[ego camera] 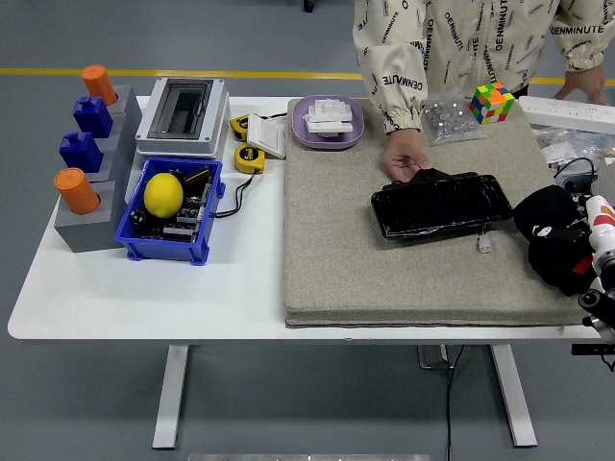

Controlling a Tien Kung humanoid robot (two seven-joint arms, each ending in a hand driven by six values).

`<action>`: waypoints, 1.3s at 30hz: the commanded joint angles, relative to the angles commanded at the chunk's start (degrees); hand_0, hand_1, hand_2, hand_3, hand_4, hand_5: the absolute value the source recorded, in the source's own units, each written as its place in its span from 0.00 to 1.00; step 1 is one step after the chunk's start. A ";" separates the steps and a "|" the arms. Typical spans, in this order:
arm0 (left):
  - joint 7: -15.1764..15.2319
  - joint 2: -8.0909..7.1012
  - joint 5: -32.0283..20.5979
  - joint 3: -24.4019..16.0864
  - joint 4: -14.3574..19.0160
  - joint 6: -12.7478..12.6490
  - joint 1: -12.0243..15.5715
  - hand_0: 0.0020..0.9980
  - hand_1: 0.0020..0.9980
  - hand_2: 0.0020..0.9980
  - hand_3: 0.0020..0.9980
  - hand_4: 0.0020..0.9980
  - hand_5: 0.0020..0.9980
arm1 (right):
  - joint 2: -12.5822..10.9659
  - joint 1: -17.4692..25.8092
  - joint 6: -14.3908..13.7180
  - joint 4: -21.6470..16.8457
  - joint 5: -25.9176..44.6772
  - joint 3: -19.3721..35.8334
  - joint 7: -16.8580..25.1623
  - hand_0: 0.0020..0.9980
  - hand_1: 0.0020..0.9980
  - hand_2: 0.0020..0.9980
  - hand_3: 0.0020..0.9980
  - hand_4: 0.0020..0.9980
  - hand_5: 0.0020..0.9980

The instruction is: Pick the rag up,wipe the panel,place it on the desk

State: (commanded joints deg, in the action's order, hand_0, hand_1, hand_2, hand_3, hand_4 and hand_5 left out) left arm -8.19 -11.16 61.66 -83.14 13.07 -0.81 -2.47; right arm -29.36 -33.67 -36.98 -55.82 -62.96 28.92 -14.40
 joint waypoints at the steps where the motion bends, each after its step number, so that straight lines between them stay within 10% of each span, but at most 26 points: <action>1: 0.00 0.04 -0.04 -0.03 0.01 0.01 0.00 0.61 0.64 0.66 0.56 0.63 0.44 | 0.07 0.02 0.03 0.13 -0.04 -0.02 0.16 0.40 0.43 0.47 0.49 0.96 0.24; 8: 0.00 0.08 0.10 -0.36 -0.03 0.00 0.04 0.61 0.64 0.66 0.56 0.63 0.44 | 0.16 0.09 2.37 0.22 -0.38 0.12 1.05 0.51 0.53 0.55 0.51 1.00 0.43; 39: 0.00 0.23 0.34 -1.04 0.00 0.04 -0.12 0.61 0.64 0.66 0.56 0.63 0.44 | -0.50 0.01 5.73 0.39 -1.18 1.57 2.16 0.70 0.66 0.71 0.67 1.00 0.50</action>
State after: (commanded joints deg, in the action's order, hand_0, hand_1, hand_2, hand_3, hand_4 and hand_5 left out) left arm -8.19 -10.93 61.99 -84.18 13.07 -0.76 -2.59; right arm -29.87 -33.66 -31.25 -55.43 -64.14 30.49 -12.24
